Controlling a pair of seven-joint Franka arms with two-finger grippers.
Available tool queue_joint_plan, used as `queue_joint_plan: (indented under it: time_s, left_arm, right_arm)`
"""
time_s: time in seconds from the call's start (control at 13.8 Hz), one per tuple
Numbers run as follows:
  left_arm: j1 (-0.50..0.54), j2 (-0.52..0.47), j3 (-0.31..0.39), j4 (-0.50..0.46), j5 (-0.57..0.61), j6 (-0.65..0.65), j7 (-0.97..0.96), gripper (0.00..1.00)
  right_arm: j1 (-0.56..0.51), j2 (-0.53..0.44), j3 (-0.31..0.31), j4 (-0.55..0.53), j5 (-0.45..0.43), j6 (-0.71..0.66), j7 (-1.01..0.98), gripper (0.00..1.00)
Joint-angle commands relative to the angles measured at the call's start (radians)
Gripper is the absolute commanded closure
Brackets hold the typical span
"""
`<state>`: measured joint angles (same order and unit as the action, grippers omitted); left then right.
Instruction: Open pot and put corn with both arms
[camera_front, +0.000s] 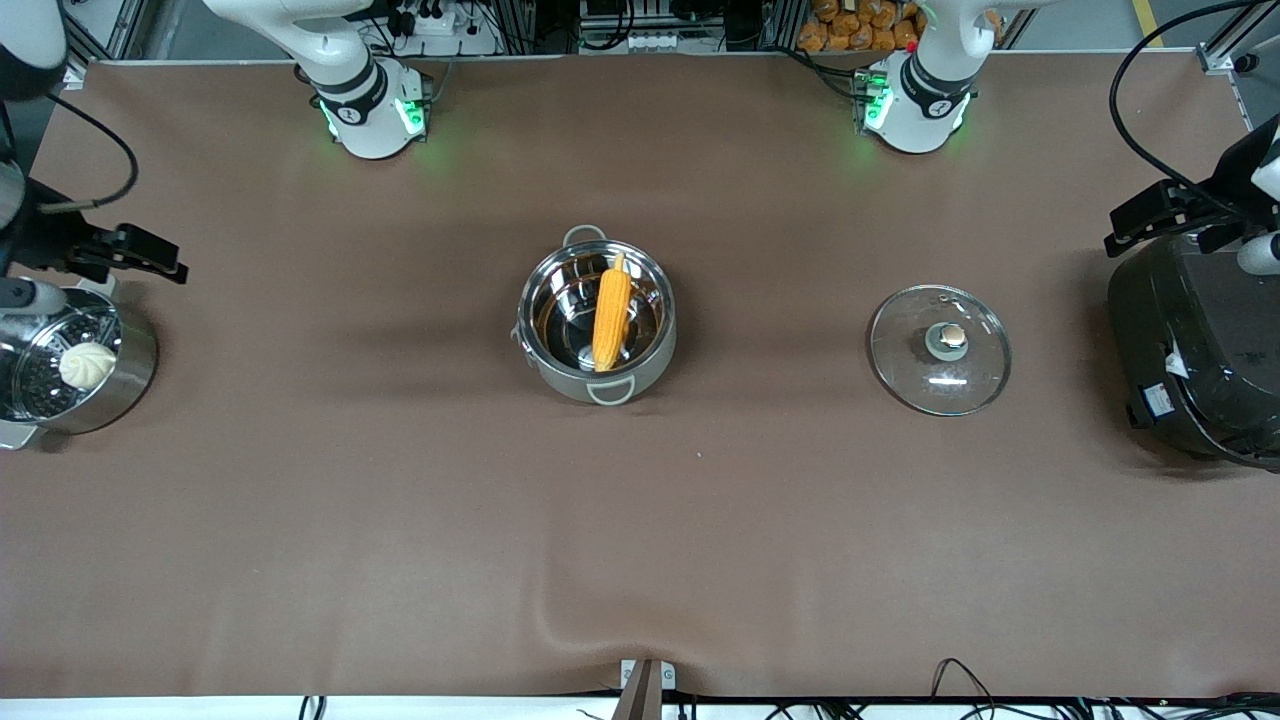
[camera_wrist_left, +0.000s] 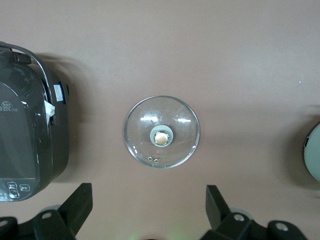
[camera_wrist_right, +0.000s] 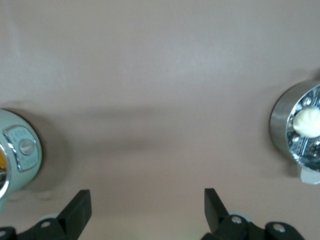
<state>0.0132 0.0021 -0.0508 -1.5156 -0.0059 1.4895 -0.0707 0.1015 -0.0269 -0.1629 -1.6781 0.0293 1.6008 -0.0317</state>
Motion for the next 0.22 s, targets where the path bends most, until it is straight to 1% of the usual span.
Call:
queue_joint_plan:
  time_s: [0.0,0.14]
  left_arm:
    - [0.008,-0.004,-0.011,0.011,0.011,-0.018,0.028,0.00]
    - [0.007,-0.002,-0.011,0.012,0.012,-0.018,0.022,0.00]
  right_arm:
    - [0.009,-0.016,-0.001,0.040,0.014,-0.007,0.018,0.00]
    - [0.009,-0.018,-0.001,0.040,0.014,-0.004,0.016,0.00]
